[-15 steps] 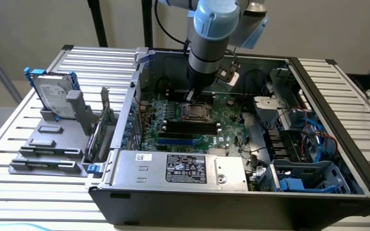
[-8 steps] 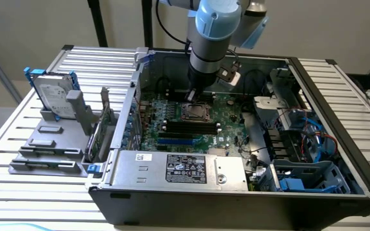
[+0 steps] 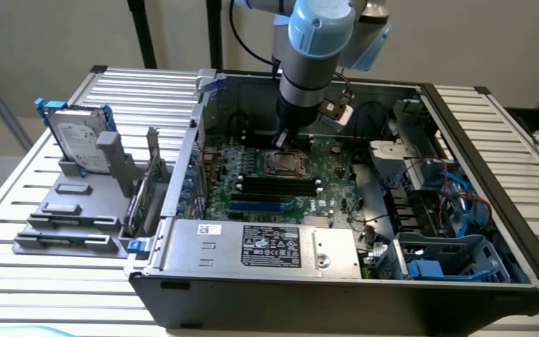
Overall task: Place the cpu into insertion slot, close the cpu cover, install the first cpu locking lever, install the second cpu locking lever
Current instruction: 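Install the first cpu locking lever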
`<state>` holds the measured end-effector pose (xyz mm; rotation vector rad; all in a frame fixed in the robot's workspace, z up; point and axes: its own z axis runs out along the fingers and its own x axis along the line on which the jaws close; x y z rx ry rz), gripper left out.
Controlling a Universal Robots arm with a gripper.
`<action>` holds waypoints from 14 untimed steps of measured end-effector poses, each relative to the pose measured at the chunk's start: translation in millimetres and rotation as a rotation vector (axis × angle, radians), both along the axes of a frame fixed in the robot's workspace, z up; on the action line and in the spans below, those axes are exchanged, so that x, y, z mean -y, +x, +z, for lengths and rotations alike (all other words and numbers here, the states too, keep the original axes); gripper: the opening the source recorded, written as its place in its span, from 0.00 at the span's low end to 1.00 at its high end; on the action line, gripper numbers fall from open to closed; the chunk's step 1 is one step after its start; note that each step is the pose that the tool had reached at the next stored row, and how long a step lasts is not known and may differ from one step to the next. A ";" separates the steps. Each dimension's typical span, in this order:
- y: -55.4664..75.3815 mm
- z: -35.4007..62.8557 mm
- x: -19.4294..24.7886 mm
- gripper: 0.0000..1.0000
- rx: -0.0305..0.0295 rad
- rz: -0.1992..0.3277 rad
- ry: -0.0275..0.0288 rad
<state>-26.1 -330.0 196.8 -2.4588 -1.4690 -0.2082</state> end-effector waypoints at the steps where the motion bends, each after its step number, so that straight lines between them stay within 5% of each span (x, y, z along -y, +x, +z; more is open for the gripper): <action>1: 0.0 -0.1 0.0 0.11 0.0005 0.000 -0.0010; 14: 1.0 -4.0 0.1 0.11 0.0096 0.004 -0.0026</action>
